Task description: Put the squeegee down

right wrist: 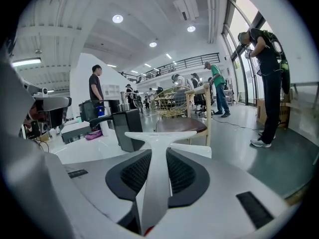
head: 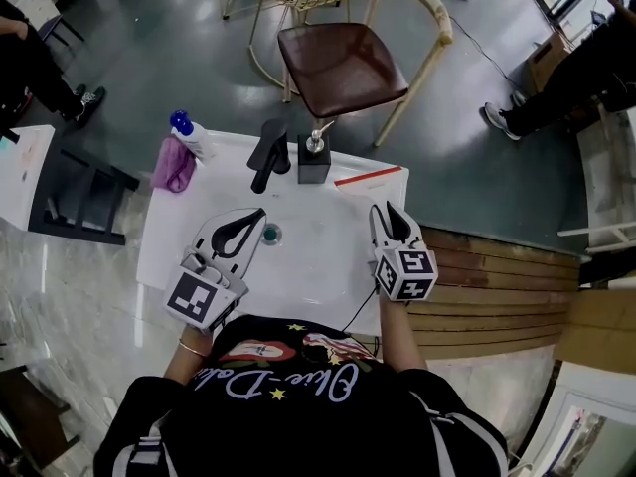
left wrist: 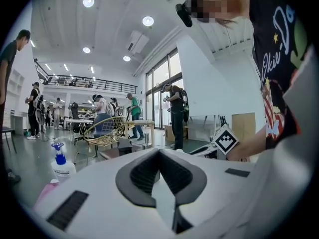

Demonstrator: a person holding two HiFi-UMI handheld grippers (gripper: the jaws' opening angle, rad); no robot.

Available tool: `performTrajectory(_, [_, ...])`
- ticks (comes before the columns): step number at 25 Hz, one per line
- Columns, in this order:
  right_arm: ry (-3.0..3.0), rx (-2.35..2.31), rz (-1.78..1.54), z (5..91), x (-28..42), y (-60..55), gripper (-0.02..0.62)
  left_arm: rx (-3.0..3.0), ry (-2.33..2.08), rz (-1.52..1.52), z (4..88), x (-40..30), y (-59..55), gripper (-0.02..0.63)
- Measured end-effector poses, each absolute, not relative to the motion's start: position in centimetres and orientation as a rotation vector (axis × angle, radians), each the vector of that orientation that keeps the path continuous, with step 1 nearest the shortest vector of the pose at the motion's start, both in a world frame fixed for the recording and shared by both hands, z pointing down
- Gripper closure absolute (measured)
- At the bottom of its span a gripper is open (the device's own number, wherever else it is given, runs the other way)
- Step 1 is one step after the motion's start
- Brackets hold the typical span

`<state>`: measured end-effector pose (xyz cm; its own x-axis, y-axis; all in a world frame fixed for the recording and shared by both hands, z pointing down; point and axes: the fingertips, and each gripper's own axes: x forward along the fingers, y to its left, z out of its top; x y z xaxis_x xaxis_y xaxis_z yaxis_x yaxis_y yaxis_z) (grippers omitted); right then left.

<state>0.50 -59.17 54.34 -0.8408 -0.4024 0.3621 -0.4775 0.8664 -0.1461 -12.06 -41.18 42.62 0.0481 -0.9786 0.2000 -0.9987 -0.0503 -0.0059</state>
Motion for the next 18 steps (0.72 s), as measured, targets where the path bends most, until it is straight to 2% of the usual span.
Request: performTrajectory(18, [-2.633,0.598,0.305,56.9,-0.7,-59.7,0.486,2.091,-2.136,0.195,42.5,-13.3,-39.9,0.609])
